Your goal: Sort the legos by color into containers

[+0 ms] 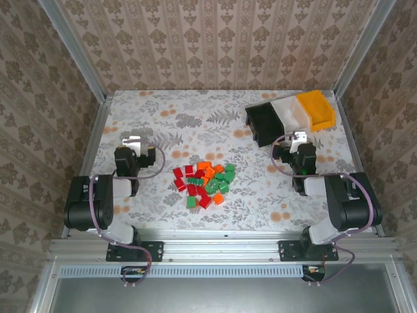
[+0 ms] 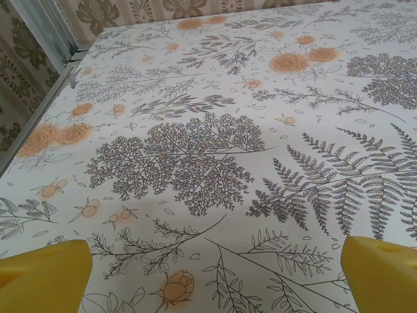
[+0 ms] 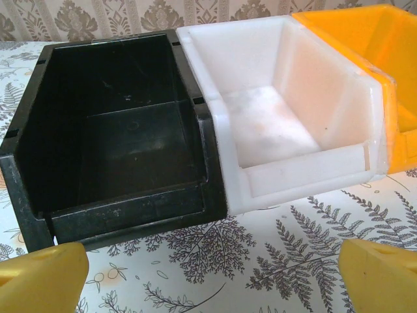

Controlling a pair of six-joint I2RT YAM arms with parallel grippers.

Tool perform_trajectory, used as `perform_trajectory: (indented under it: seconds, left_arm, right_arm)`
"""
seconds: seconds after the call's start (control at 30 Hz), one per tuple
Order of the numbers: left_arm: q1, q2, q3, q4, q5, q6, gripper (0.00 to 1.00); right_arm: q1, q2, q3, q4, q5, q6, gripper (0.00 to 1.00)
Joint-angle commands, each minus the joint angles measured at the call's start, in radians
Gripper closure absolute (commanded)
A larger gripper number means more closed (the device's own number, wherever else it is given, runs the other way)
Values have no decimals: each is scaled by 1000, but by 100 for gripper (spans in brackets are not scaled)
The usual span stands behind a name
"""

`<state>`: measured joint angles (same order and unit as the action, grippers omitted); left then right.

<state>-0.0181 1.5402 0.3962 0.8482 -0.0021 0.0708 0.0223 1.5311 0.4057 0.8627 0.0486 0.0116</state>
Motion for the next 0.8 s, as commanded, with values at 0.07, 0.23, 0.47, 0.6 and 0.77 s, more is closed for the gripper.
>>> perform_trajectory:
  seconds: [0.07, 0.23, 0.47, 0.6, 0.77]
  left_arm:
    - [3, -6, 13, -6, 15, -11, 0]
    - [1, -6, 12, -5, 12, -10, 0]
    - [-5, -7, 10, -1, 1, -6, 0]
    - [-6, -7, 9, 0, -2, -5, 0]
    - [-8, -8, 9, 2, -6, -5, 0]
  right_arm:
    - [4, -1, -1, -2, 9, 5, 0]
    - [4, -2, -1, -2, 10, 4, 0]
    - [3, 0, 2, -2, 7, 7, 0]
    - [3, 0, 2, -3, 5, 8, 0]
    - [1, 0, 1, -4, 2, 8, 0]
